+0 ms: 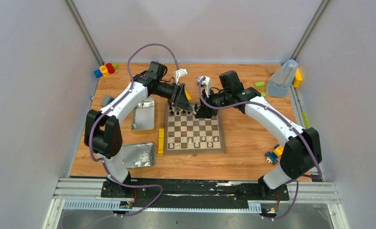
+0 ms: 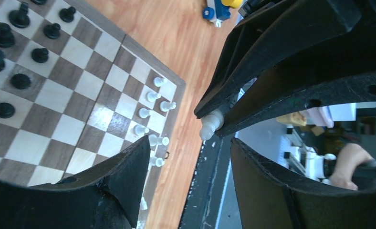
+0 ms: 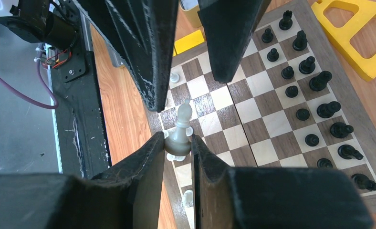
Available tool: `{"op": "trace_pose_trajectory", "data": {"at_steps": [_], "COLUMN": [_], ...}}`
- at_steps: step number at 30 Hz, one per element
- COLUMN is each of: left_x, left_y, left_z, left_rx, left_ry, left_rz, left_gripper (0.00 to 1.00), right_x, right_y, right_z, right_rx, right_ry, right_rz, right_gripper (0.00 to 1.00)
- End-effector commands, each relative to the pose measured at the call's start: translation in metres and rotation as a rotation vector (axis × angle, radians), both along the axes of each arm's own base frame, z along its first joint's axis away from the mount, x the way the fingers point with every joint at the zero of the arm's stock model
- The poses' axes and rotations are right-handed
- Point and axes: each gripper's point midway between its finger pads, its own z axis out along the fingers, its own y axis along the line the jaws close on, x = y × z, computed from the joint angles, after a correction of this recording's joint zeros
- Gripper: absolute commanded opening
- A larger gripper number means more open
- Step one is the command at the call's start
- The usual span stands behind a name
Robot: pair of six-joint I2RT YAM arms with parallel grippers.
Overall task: Set up the chess pieces on the board
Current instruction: Place the chess piece on the chessboard.
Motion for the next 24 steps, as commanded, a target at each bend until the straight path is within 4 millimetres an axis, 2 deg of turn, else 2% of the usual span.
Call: {"op": "trace_pose_trajectory", "data": {"at_steps": [1,24], "left_x": [-0.0062,-0.0086], "left_y": [-0.0088,-0.0158], "left_z": [0.0228,0.0221], "left_rx": [-0.092,-0.157], "left_ry": [0.089,0.186], "left_rz": [-0.047,-0.087], "left_gripper": [0.68,0.42], "right_x": [-0.0029,-0.0017], "right_y": [0.0057,0.0078], "right_z": [0.0256,0.0253], "right_rx": [0.073,0.077], "right_ry": [-0.050,-0.036], "right_rz": [0.028,0.025], "right_gripper": [0.08,0.08]}}
